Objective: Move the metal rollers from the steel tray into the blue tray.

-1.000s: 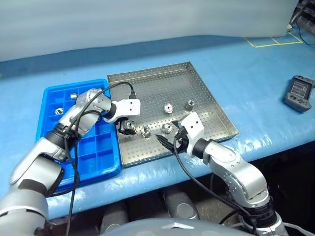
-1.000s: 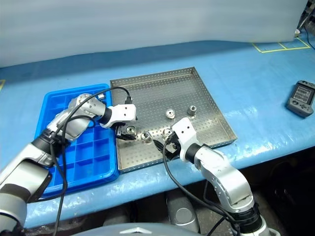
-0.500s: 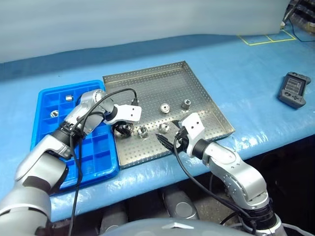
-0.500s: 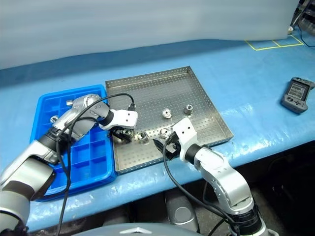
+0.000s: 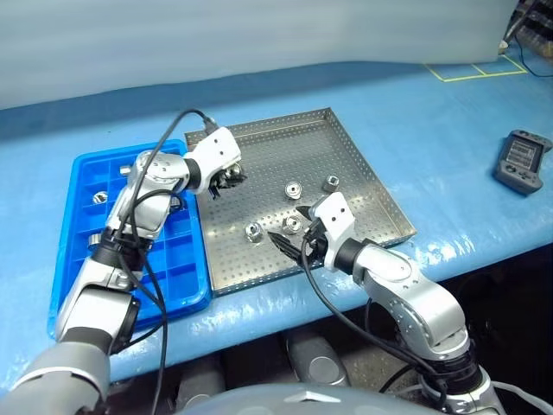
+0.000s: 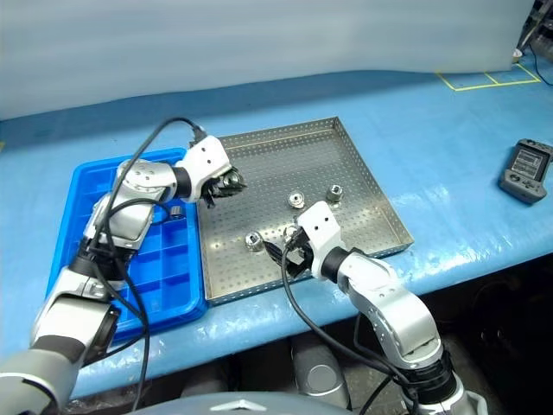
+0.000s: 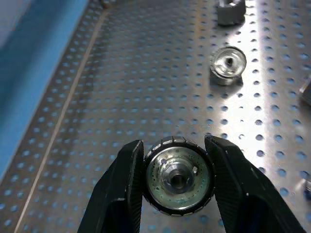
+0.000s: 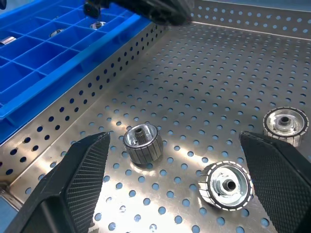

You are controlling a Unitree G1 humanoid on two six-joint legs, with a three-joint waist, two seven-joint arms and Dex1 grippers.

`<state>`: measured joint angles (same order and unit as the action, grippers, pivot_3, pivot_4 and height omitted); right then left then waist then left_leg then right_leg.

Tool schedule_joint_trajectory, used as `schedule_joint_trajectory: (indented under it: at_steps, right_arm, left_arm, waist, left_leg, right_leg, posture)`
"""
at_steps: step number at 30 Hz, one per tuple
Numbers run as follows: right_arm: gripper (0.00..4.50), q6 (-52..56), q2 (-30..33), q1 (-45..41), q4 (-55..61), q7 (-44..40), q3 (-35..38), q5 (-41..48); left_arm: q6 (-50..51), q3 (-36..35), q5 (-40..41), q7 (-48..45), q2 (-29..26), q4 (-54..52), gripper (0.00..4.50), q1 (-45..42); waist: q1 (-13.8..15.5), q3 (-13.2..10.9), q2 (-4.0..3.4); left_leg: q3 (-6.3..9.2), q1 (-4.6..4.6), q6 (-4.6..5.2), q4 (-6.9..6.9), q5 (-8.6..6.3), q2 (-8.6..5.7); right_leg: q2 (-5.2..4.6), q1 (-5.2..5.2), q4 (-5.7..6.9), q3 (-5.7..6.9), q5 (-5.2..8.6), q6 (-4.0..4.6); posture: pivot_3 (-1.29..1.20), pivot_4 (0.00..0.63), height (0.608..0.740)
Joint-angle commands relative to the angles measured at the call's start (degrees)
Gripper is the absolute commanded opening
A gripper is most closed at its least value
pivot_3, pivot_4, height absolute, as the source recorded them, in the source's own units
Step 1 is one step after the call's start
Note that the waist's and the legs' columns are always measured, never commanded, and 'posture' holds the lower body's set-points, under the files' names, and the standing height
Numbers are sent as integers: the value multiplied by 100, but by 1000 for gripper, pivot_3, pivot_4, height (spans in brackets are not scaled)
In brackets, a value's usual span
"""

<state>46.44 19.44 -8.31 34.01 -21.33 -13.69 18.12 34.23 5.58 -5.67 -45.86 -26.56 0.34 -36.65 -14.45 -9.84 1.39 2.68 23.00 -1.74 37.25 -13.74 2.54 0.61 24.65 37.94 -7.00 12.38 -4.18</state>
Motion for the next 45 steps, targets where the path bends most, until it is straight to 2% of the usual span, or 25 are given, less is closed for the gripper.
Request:
schedule_joint_trajectory:
  at_steps: [1, 6, 14, 20, 31, 35, 39, 45]
  right_arm:
    - [4500, -114, -12, -224, -13, -134, -122, -9]
    - [4500, -164, -7, -549, -275, -357, -288, -2]
    - [4500, -372, -127, -976, -710, -694, -705, -99]
    - [4500, -740, -139, -1170, -872, -1123, -1098, -227]
    - [4500, -743, -206, -1085, -808, -1190, -1184, -305]
    - [4500, -704, -197, -990, -731, -1121, -1121, -320]
    - [4500, -656, -180, -869, -600, -964, -886, -282]
    - [4500, -514, 10, -566, -354, -770, -374, -242]
  left_arm:
    - [439, -1011, 248, 1125, 502, -1385, 1682, 701]
    - [712, -1788, 90, 2466, 1151, -2826, 1682, 1839]
    - [1310, -2093, 191, 3290, 1797, -4421, 1682, 3555]
    - [1419, -1757, 272, 3683, 2171, -4594, 1682, 4161]
    - [1628, -1890, 456, 4031, 2445, -4105, 1682, 4378]
    - [1700, -1948, 683, 3981, 2427, -4034, 3068, 4219]
    - [1582, -1898, 858, 3804, 2150, -3860, 4358, 3740]
    - [1422, -1492, 1387, 3002, 1545, -3381, 4461, 2864]
  waist:
    - [78, 0, 0]
    - [365, 0, 3]
    - [829, 2, 6]
    - [1103, 3, 9]
    - [1086, 3, 9]
    - [1065, 3, 9]
    - [1056, 3, 10]
    - [993, 3, 10]
  left_leg:
    - [2, 1, 0, 1, 0, 0]
    - [1, -1, -1, 10, 0, -2]
    - [-2, -5, -2, 26, 1, -6]
    - [1, -7, -2, 39, 1, -4]
    - [-3, -8, -2, 44, 1, -2]
    - [-4, -7, -3, 44, 1, -2]
    - [-5, -7, -3, 45, 1, -3]
    - [-8, -5, -3, 45, 1, -4]
  right_leg:
    - [0, 0, 2, 2, 0, 0]
    - [-3, -6, 1, 2, -4, -3]
    - [-7, -18, -4, 4, -9, -9]
    - [-5, -23, -2, 10, -9, -3]
    - [-3, -24, -4, 9, 0, 25]
    - [-4, -23, -6, 9, 0, 24]
    - [-4, -23, -6, 8, 0, 25]
    - [-6, -23, -11, 7, -2, 23]
  posture:
    - [-130, 150, 740]
    - [-64, 150, 740]
    - [46, 150, 740]
    - [69, 150, 740]
    - [26, 150, 740]
    - [-1, 150, 740]
    - [-34, 150, 740]
    - [-80, 150, 740]
